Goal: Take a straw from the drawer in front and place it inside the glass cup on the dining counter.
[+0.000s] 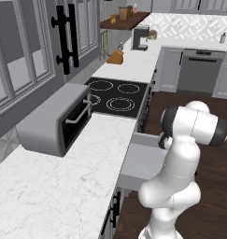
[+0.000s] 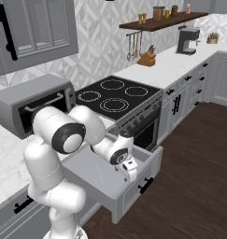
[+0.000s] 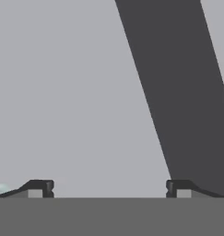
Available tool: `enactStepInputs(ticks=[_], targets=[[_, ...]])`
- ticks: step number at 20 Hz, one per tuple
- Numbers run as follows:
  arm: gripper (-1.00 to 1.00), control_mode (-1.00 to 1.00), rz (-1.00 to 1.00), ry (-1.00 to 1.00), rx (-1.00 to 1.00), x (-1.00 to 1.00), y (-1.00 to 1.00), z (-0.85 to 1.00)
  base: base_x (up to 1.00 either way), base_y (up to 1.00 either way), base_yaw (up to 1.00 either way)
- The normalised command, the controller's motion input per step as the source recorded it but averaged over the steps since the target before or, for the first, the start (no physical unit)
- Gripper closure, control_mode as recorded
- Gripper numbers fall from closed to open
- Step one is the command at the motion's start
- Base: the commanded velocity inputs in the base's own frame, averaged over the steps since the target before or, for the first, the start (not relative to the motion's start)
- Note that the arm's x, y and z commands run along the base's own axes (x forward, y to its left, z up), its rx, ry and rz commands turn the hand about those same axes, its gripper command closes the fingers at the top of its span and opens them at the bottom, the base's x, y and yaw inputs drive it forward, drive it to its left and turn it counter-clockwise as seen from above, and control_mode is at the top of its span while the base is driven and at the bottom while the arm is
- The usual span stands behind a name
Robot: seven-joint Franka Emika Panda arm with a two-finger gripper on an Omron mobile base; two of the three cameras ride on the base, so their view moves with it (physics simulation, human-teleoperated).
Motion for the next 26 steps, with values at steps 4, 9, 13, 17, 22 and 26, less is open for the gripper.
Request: enactStepInputs(ticks=[4, 9, 13, 17, 22, 26], targets=[[-1.0, -1.0, -0.13, 0.0, -0.08, -0.18, -1.0, 0.0, 0.0, 0.0, 0.0], [-1.0, -1.0, -0.1, 0.0, -0.09, -0.09, -0.92, 0.01, 0.0, 0.0, 0.0], [-1.0, -1.0, 0.07, -0.02, 0.0, -0.12, 0.17, 0.42, 0.0, 0.0, 0.0], [-1.0, -1.0, 0.29, 0.0, 0.0, 0.0, 0.93, 0.51, 0.0, 0.0, 0.0], [-1.0, -1.0, 0.32, 0.0, -0.01, 0.01, 0.99, 0.23, 0.0, 0.0, 0.0], [-1.0, -1.0, 0.28, 0.0, 0.0, 0.09, 0.56, -0.03, 0.0, 0.0, 0.0]])
